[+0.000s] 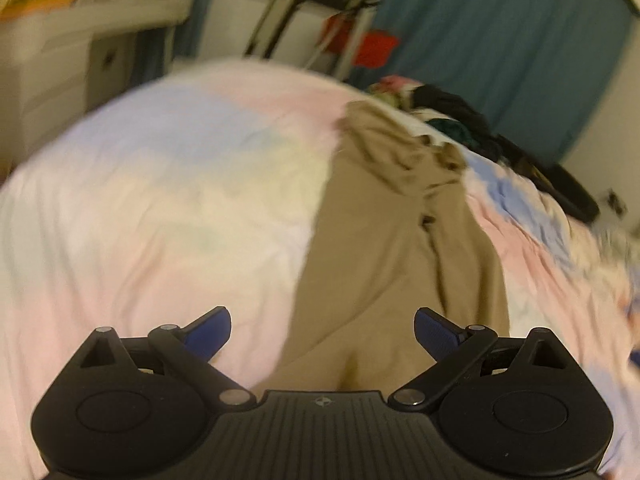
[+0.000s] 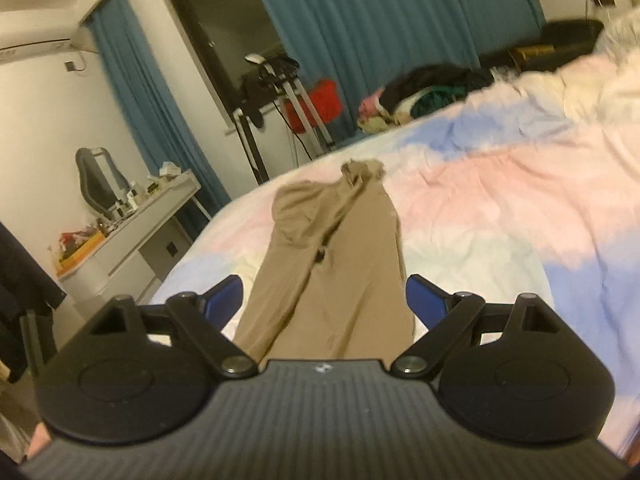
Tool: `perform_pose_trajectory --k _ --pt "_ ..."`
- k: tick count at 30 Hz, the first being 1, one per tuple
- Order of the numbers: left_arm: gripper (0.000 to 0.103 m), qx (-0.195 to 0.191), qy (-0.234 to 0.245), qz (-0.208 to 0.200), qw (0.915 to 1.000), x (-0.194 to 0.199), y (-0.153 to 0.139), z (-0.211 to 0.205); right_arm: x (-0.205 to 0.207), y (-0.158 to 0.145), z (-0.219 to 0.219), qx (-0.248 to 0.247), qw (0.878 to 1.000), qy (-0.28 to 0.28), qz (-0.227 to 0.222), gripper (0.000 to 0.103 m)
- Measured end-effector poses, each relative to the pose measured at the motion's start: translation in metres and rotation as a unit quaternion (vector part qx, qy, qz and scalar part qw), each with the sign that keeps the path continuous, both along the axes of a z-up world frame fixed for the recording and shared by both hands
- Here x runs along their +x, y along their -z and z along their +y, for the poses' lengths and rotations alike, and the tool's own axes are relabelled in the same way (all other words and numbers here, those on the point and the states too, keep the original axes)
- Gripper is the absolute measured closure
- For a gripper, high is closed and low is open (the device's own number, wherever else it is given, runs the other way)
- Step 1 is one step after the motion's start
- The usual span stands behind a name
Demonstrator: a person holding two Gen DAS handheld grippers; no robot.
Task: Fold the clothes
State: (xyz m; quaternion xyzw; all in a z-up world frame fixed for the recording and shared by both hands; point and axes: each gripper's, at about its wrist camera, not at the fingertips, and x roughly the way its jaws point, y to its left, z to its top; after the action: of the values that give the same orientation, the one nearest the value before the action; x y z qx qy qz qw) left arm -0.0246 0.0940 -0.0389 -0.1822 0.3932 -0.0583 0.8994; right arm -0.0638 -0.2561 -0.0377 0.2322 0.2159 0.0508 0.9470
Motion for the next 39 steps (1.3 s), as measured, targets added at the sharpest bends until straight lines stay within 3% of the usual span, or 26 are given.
perform_pose_trajectory --k 4,10,15,17,20,23,25,30,34,39 --pt "0.012 -0.019 -0.021 0.079 0.9965 0.009 0.016 0.018 0.011 0.013 -0.008 0.030 0.999 -0.009 0.036 0.013" --pt "0.025 -0.027 -0.048 0.150 0.9871 0.012 0.029 0.033 0.018 0.028 -0.023 0.092 0.994 -0.010 0.065 0.013" --pt "0.063 0.015 -0.043 0.174 0.9838 0.004 0.017 0.026 0.019 0.035 -0.031 0.133 0.988 -0.015 0.078 0.013" --pt "0.086 0.042 -0.023 0.166 0.9850 -0.002 0.008 0.017 0.019 0.036 -0.031 0.140 0.987 -0.020 0.079 0.013" --pt "0.098 0.105 0.022 0.134 0.9851 -0.014 -0.005 -0.004 0.017 0.036 -0.032 0.144 0.986 -0.030 0.080 0.013" --pt "0.100 0.158 0.053 0.073 0.9833 -0.033 -0.019 -0.024 0.016 0.036 -0.032 0.147 0.985 -0.037 0.081 0.013" --pt "0.100 0.173 0.077 0.027 0.9815 -0.051 -0.032 -0.036 0.016 0.036 -0.032 0.149 0.984 -0.040 0.084 0.013" --pt "0.100 0.168 0.132 -0.044 0.9760 -0.084 -0.048 -0.063 0.017 0.037 -0.032 0.145 0.984 -0.042 0.091 0.013" --pt "0.101 0.189 0.171 -0.066 0.9647 -0.095 -0.041 -0.092 0.019 0.038 -0.030 0.132 0.985 -0.042 0.100 0.013" --pt "0.101 0.181 0.218 -0.042 0.9581 -0.082 -0.014 -0.122 0.022 0.045 -0.028 0.125 0.984 -0.040 0.121 0.013"
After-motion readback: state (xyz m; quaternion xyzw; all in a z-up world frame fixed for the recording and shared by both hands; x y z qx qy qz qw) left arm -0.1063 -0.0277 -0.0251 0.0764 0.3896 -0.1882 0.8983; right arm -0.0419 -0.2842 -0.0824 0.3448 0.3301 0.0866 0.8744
